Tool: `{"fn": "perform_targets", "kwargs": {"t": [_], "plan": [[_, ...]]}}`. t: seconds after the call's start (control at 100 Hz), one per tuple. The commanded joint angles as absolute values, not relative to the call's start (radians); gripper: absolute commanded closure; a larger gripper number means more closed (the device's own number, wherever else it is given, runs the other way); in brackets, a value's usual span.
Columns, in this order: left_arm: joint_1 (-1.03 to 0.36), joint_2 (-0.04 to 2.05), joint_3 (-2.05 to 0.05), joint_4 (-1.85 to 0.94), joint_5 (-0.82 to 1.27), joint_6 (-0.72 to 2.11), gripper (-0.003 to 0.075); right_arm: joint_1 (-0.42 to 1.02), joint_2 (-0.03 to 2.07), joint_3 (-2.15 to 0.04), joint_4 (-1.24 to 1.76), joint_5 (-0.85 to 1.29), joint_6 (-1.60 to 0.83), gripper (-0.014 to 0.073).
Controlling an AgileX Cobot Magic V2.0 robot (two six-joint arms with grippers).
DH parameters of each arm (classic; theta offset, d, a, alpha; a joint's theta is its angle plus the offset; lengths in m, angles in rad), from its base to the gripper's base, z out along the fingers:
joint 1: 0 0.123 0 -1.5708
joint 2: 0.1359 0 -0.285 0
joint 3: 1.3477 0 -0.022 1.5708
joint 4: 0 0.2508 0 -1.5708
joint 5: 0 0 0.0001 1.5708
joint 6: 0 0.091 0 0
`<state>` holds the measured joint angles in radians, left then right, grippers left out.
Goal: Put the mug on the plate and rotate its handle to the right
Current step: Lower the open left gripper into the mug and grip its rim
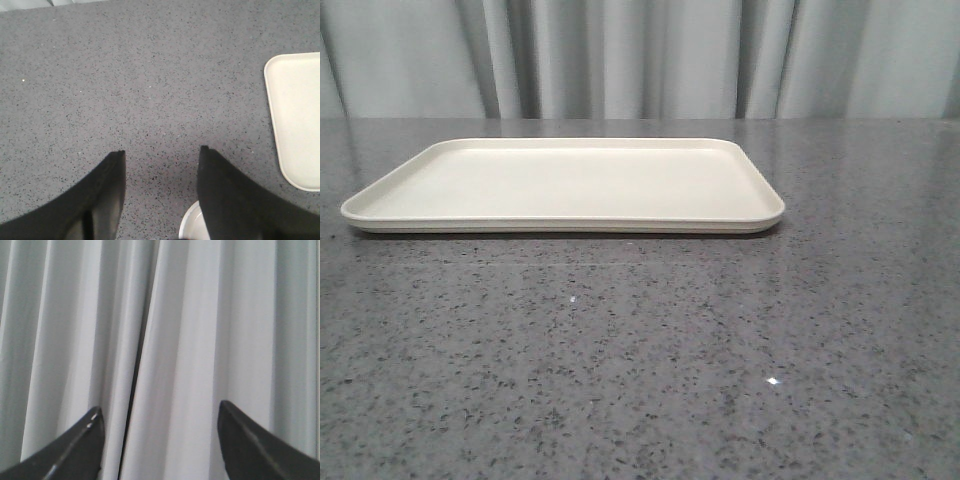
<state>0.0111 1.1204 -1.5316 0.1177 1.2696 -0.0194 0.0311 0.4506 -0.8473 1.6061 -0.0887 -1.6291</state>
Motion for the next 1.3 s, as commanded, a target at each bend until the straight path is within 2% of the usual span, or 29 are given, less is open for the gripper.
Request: {"fn": "perform_targets", "kwargs": {"t": [0.0, 0.26, 0.68, 1.29], "plan": [[0.005, 1.109, -1.531, 0.109, 1.264, -0.009, 0.0387, 0.028, 0.467, -0.879, 1.593, -0.096, -1.642, 0.0103], [0.005, 1.045, -1.332, 0.092, 1.264, 0.000, 0.0387, 0.028, 0.467, -0.879, 1.593, -0.101, -1.642, 0.0103], [0.005, 1.026, -1.180, 0.087, 1.264, 0.000, 0.0387, 0.028, 0.467, -0.862, 1.593, -0.101, -1.642, 0.0103], [0.005, 1.147, -1.164, 0.090, 1.260, 0.009, 0.0387, 0.028, 0.467, -0.859, 1.593, -0.101, -1.642, 0.0103]]}}
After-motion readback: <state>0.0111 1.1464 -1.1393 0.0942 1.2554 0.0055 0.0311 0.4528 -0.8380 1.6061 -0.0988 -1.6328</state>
